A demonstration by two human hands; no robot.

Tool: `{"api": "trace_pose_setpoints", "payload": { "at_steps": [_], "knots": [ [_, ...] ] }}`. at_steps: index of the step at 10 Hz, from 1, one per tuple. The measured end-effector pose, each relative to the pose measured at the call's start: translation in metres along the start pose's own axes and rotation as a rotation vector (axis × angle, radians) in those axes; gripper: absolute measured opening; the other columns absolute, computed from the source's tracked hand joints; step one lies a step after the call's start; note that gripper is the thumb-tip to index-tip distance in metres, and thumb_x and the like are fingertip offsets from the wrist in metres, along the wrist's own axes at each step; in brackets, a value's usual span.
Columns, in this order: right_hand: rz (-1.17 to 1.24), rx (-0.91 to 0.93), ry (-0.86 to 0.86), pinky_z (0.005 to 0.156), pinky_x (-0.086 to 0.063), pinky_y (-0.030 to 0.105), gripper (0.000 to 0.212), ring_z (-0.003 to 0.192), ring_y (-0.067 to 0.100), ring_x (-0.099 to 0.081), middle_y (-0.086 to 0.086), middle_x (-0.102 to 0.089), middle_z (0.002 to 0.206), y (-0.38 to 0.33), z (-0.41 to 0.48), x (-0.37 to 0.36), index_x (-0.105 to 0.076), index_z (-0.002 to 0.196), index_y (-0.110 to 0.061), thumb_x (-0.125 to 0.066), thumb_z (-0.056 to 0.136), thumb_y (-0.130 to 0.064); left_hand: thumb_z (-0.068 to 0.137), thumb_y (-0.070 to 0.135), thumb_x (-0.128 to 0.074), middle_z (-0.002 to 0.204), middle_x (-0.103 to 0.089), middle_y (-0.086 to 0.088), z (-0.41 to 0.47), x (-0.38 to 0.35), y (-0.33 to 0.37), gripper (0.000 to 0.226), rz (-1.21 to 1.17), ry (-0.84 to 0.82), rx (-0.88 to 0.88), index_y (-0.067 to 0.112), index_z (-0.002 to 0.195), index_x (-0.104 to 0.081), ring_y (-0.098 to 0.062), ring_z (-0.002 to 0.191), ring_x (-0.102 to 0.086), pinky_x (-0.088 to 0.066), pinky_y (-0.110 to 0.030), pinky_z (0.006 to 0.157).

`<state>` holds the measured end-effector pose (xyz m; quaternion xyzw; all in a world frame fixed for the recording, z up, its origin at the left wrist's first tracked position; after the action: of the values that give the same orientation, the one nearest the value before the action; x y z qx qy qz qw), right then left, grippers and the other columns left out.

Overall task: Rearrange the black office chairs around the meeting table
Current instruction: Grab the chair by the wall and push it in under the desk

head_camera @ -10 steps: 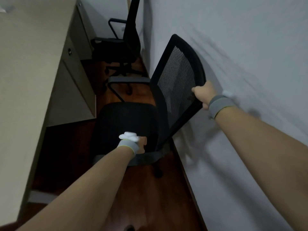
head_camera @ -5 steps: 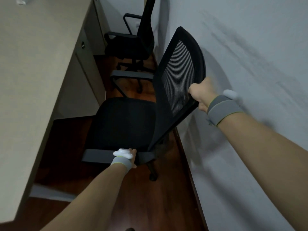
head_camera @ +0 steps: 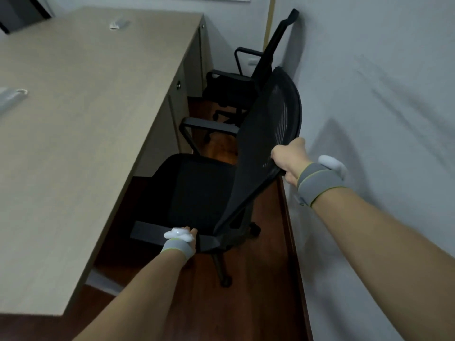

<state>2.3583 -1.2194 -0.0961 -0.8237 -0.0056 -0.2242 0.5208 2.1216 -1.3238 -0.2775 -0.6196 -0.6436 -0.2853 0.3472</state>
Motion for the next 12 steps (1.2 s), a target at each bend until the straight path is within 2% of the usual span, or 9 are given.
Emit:
{"api": "trace_pose_setpoints", "payload": {
  "at_steps": [2, 3, 4, 6, 7, 8, 9, 11, 12],
  "knots": [
    [-0.118, 0.049, -0.153, 0.110, -0.030, 0.038, 0.061, 0.135, 0.031, -0.036, 0.014, -0.028, 0.153, -0.025, -0.019, -0.044, -0.007, 0.149, -0.002, -0.029, 0.101, -0.032, 0.092, 0.037, -0.047, 0.159, -0.025, -0.002, 0.008, 0.040, -0.017, 0.070, -0.170, -0.025, -0.033, 0.023, 0.153, -0.014, -0.025, 0.142, -0.034, -0.033, -0.039, 0.115],
    [-0.195, 0.030, -0.341, 0.103, -0.041, 0.051, 0.064, 0.104, 0.030, -0.056, 0.011, -0.038, 0.145, -0.039, -0.036, -0.071, -0.001, 0.151, -0.010, -0.017, 0.100, -0.045, 0.100, 0.026, -0.034, 0.157, -0.029, -0.006, 0.003, 0.083, -0.030, 0.053, -0.324, 0.053, -0.011, 0.021, 0.151, -0.021, -0.026, 0.142, -0.034, -0.032, -0.036, 0.115],
    [-0.193, -0.051, -0.519, 0.100, -0.040, 0.058, 0.063, 0.119, 0.033, -0.053, 0.011, -0.043, 0.144, -0.043, -0.035, -0.087, -0.013, 0.151, -0.016, -0.017, 0.098, -0.050, 0.101, 0.031, -0.031, 0.148, -0.044, -0.010, -0.008, 0.140, -0.055, 0.046, -0.595, 0.170, -0.010, 0.016, 0.145, -0.036, -0.029, 0.132, -0.046, -0.039, -0.037, 0.108],
    [-0.034, -0.071, -0.595, 0.097, -0.043, 0.052, 0.061, 0.126, 0.035, -0.050, 0.016, -0.038, 0.149, -0.074, -0.010, -0.115, -0.017, 0.151, -0.012, -0.029, 0.099, -0.043, 0.087, 0.067, -0.034, 0.145, -0.049, -0.003, -0.029, 0.227, -0.096, 0.074, -1.107, 0.215, -0.051, 0.015, 0.138, -0.048, -0.024, 0.134, -0.044, -0.035, -0.040, 0.114],
    [0.034, -0.005, -0.616, 0.103, -0.040, 0.049, 0.054, 0.129, 0.035, -0.048, 0.013, -0.034, 0.153, -0.108, -0.002, -0.144, -0.017, 0.151, -0.013, -0.029, 0.102, -0.032, 0.081, 0.065, -0.050, 0.148, -0.044, 0.002, -0.028, 0.252, -0.088, 0.075, -1.125, 0.184, -0.104, 0.021, 0.142, -0.044, -0.020, 0.136, -0.042, -0.040, -0.036, 0.109],
    [0.018, 0.026, -0.673, 0.104, -0.039, 0.045, 0.047, 0.126, 0.035, -0.050, 0.013, -0.037, 0.151, -0.129, 0.007, -0.180, -0.027, 0.148, -0.010, -0.028, 0.102, -0.018, 0.087, 0.054, -0.053, 0.150, -0.043, 0.000, -0.019, 0.264, -0.080, 0.069, -0.765, 0.211, -0.106, 0.020, 0.145, -0.039, -0.021, 0.137, -0.042, -0.038, -0.036, 0.113],
    [-0.020, 0.019, -0.718, 0.092, -0.045, 0.039, 0.041, 0.101, 0.033, -0.061, 0.020, -0.045, 0.144, -0.136, 0.018, -0.206, -0.037, 0.141, -0.003, -0.031, 0.101, -0.007, 0.095, 0.045, -0.045, 0.151, -0.042, -0.005, -0.011, 0.270, -0.086, 0.061, -0.566, 0.217, -0.076, 0.020, 0.149, -0.032, -0.023, 0.137, -0.042, -0.034, -0.034, 0.114],
    [0.049, 0.000, -0.778, 0.084, -0.050, 0.036, 0.044, 0.120, 0.038, -0.056, 0.023, -0.052, 0.136, -0.150, 0.038, -0.239, -0.037, 0.140, 0.004, -0.044, 0.097, -0.001, 0.099, 0.042, -0.035, 0.154, -0.036, -0.007, -0.014, 0.266, -0.112, 0.059, -0.489, 0.165, -0.010, 0.019, 0.152, -0.022, -0.025, 0.138, -0.039, -0.032, -0.036, 0.114],
    [0.037, 0.008, -0.834, 0.091, -0.052, 0.036, 0.039, 0.123, 0.034, -0.055, 0.023, -0.050, 0.138, -0.154, 0.041, -0.256, -0.040, 0.135, 0.006, -0.044, 0.097, -0.002, 0.099, 0.041, -0.035, 0.154, -0.036, -0.007, -0.013, 0.266, -0.120, 0.058, -0.503, 0.170, 0.027, 0.019, 0.152, -0.023, -0.024, 0.139, -0.039, -0.031, -0.034, 0.115]
  ]
}}
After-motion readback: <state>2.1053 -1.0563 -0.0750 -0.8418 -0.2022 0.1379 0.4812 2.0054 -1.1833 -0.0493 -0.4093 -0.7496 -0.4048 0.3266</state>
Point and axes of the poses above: each hand's wrist, its own z-axis towards the middle knuckle, its own x-axis out of the back of the hand, y = z × x, the point moved 8 cm from there along z, towards the middle knuckle
